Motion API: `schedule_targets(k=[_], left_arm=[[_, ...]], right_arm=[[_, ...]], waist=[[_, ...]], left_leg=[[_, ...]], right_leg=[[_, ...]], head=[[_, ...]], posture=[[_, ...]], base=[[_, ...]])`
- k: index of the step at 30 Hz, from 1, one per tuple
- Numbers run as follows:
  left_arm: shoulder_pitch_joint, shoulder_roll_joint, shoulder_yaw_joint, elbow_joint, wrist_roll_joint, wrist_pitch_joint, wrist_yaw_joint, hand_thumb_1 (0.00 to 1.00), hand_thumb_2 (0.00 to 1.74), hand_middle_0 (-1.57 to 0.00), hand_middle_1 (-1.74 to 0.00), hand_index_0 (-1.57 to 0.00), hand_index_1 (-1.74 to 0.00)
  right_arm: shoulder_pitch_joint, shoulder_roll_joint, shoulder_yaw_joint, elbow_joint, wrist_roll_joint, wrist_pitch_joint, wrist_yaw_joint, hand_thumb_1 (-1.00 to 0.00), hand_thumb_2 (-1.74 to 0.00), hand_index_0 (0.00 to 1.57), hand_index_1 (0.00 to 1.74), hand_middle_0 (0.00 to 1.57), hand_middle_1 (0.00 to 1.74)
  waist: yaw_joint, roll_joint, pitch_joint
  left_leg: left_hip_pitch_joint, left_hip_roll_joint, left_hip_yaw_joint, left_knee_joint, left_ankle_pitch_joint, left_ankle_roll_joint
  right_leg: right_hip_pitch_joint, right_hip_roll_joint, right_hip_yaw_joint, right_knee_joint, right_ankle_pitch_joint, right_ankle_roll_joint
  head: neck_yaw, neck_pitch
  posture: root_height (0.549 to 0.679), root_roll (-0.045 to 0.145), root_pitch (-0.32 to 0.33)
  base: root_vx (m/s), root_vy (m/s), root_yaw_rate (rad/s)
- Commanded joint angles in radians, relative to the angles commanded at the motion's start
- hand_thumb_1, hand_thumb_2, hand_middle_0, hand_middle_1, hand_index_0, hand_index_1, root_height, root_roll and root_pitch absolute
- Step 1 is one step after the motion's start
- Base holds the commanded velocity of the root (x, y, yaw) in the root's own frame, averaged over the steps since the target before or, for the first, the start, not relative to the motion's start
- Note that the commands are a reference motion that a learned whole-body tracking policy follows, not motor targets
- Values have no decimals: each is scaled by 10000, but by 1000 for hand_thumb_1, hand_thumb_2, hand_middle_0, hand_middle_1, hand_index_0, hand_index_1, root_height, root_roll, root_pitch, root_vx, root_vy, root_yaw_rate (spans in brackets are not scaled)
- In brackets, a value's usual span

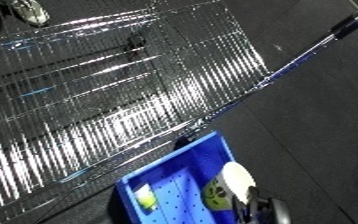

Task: Pick up the object and place it into the box

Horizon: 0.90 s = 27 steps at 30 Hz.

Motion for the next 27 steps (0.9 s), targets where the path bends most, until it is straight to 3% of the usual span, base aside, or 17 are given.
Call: schedule_targets(k=[5, 16, 22, 27], left_arm=[[-235, 45, -398, 185, -82, 14, -79, 0, 0, 0, 0, 0, 0], [-277, 152, -688, 274, -281, 149, -328, 0, 0, 0, 0, 0, 0], [-397, 206, -750, 269, -229, 306, -376, 0, 0, 0, 0, 0, 0], [-465, 234, -728, 344, -198, 350, -372, 0, 0, 0, 0, 0, 0]], right_arm=[[-535, 40, 4, 2300, 564, 529, 740, -550, -957, 864, 957, 864, 957], [-1072, 75, 465, 3768, -202, 381, 1145, 0, 0, 0, 0, 0, 0], [-1166, 196, 652, 3583, -438, 330, 1376, 0, 0, 0, 0, 0, 0], [-1171, 305, 789, 3429, -570, 455, 1872, 0, 0, 0, 0, 0, 0]], waist=[[153, 180, 0], [266, 366, 0], [294, 347, 0], [339, 271, 0]], left_leg=[[51, -125, -99, -18, 5, 40], [147, -305, -161, -94, 71, 57], [182, -335, -178, -244, 156, 58], [191, -314, -250, -248, 179, 42]], right_leg=[[48, -32, -49, -13, 24, -15], [87, -51, -116, 8, 76, 1], [101, -19, -149, -38, 100, 49], [150, 0, -170, 9, 54, 44]], head=[[610, -83], [695, -471], [272, -857], [-330, -1359]], posture=[[648, 67, 86], [648, 71, 76], [649, 69, 79], [649, 68, 76]], base=[[0, -19, 58], [6, -9, 49], [-3, -21, 19], [2, -13, 39]])
